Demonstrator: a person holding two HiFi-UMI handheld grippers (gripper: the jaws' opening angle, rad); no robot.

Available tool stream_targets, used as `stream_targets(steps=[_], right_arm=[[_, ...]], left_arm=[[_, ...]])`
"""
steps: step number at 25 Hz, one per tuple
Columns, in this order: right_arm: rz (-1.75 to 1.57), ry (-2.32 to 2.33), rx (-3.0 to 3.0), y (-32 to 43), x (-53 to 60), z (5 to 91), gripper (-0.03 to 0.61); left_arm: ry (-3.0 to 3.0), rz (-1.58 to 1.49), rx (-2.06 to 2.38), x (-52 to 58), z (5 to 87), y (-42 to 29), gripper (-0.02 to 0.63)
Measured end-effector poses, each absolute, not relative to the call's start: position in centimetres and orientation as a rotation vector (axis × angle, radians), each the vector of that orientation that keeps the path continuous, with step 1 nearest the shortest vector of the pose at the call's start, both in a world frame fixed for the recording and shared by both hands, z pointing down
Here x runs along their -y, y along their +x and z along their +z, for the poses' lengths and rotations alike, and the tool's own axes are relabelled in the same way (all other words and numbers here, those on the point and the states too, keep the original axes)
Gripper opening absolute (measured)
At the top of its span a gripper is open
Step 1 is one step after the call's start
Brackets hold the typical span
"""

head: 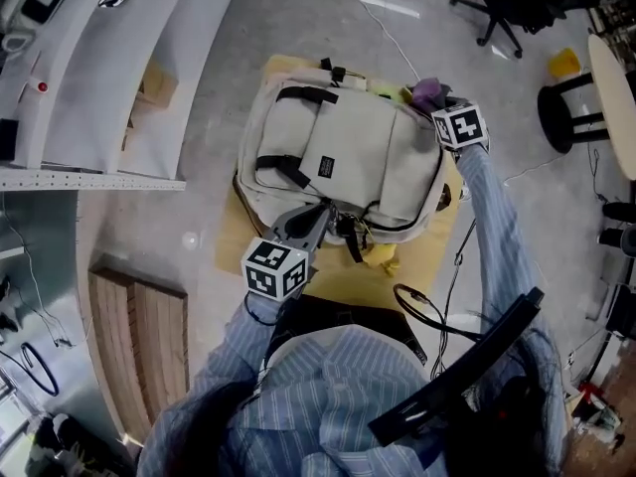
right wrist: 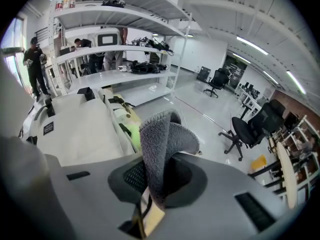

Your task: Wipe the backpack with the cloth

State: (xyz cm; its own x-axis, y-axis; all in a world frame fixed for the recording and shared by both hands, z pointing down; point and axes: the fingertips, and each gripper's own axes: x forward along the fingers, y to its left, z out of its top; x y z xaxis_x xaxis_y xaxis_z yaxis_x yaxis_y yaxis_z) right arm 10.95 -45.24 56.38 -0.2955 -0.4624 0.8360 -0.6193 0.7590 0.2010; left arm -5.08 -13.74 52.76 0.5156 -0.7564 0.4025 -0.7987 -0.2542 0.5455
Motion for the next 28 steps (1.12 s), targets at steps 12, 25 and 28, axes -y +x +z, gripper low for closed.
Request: stream_targets(steps=[12, 25, 28], right_arm=[[-0.021, 0.593, 2.049, -5.0, 45.5, 55.0, 0.041], [-0.155, 0.351, 2.124, -20.8, 42.1, 54.7, 0.041], [-0.194, 0.275, 2.136, -24.1, 40.3, 55.0, 0.041]], left_arm=[[1.964, 0.020, 1.351, 10.8, 53.0, -9.0, 0.023], [1.818, -0.049, 1.498, 6.7, 53.8, -14.4, 0.023], [1.770, -0.071, 1.537, 5.8, 54.3, -15.7, 0.023]])
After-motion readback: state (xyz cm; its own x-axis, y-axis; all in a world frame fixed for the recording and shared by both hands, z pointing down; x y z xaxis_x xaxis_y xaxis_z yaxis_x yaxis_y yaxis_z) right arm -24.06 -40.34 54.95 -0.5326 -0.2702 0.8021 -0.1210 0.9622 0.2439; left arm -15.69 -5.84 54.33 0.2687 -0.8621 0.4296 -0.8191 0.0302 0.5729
